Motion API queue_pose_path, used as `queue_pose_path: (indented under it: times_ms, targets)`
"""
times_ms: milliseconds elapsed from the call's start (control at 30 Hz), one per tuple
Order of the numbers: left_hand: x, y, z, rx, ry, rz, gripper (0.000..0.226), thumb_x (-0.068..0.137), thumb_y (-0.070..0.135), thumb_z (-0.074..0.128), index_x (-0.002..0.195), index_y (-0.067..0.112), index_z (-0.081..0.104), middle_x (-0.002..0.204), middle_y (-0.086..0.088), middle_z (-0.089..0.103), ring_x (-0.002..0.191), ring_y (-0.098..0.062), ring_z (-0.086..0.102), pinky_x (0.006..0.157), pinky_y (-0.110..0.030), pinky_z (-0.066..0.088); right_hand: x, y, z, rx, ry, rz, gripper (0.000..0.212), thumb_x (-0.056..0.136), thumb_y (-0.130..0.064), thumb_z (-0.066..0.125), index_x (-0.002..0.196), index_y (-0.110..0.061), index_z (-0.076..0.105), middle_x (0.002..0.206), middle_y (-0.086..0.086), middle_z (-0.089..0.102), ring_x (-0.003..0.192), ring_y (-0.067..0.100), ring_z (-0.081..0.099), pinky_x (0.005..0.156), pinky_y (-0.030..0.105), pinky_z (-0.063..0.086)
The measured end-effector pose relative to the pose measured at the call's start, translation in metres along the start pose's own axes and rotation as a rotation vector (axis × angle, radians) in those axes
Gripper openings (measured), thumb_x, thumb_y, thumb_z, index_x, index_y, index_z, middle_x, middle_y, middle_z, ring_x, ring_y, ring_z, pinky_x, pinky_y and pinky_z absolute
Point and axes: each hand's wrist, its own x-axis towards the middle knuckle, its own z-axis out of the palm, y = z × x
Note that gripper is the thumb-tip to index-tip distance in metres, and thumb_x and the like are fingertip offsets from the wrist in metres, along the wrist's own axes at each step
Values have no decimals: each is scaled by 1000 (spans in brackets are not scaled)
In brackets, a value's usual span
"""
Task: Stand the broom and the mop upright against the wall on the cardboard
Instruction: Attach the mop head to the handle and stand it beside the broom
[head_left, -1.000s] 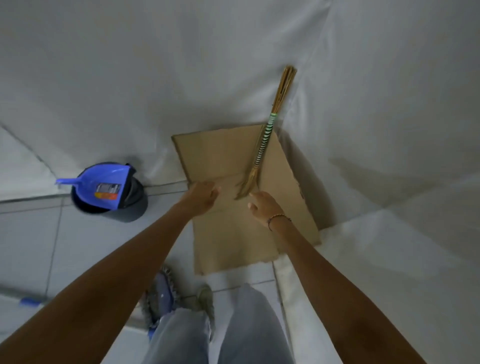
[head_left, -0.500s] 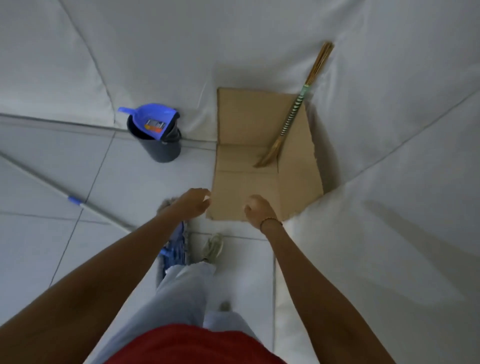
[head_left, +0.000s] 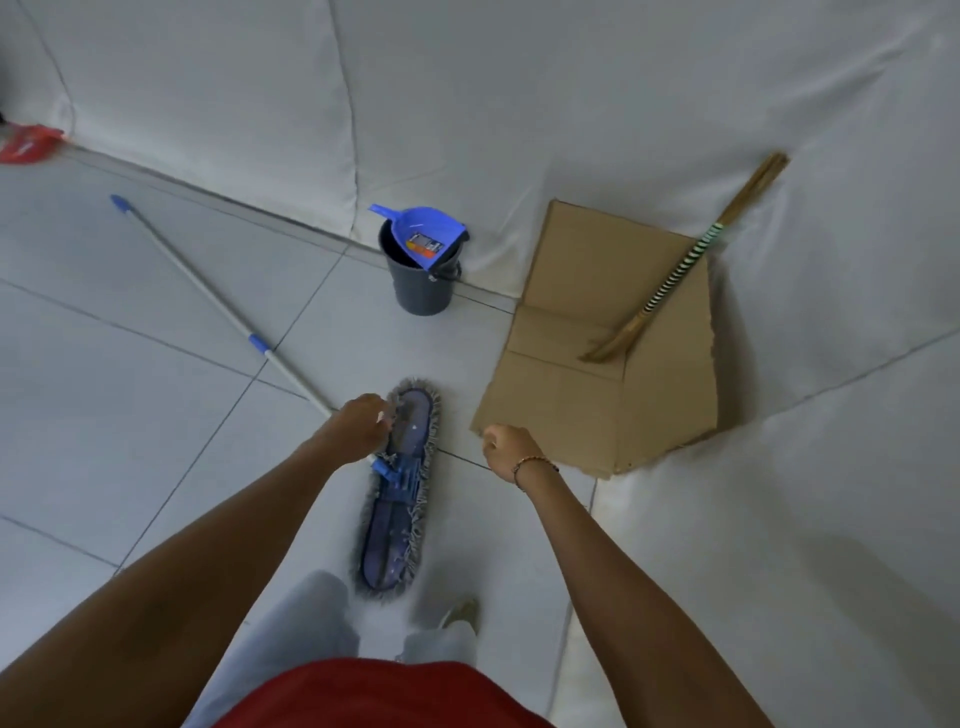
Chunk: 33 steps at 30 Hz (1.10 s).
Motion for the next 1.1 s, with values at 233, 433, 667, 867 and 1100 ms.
queue_pose_path:
  times_ms: [233,433,667,867,1100]
  targets:
    - [-11,-127,-21,-78,19,-116,41,98,25,40,134,5,47,146,-13,44,137,-27,38,114,-35,28,49,-106,68,-95,-93,-101,28,94,-11,40,110,1,60,117,21,63,109,35,58,90,38,50]
    - [15,-250,-77,-103,-60,-131,47,97,32,42,136,6,43,136,-15,55,130,-30,46,110,-37,35,114,-240,136,-79,-171,-88,33,95,-16,38,121,-7,56,121,19,62,108,34,58,92,37,48]
    - [40,-353,-147,-245,-54,-174,47,96,34,45,134,7,46,134,-16,56,124,-30,52,105,-38,40,167,-355,175,-14,-130,-78,36,93,-18,39,124,-14,56,124,15,62,106,30,61,93,32,49]
    - [87,-400,-201,-315,-38,-179,45,96,34,45,132,8,48,136,-16,54,126,-30,50,105,-37,40,210,-407,162,-23,-105,-55,35,93,-15,39,123,-11,55,123,16,62,108,31,60,91,32,48]
    - [199,-457,-265,-292,-51,-157,44,98,36,37,130,9,49,134,-14,56,123,-31,52,101,-34,38,315,-454,147,16,-99,9,34,93,-13,39,123,-9,56,127,15,59,116,30,56,98,34,45]
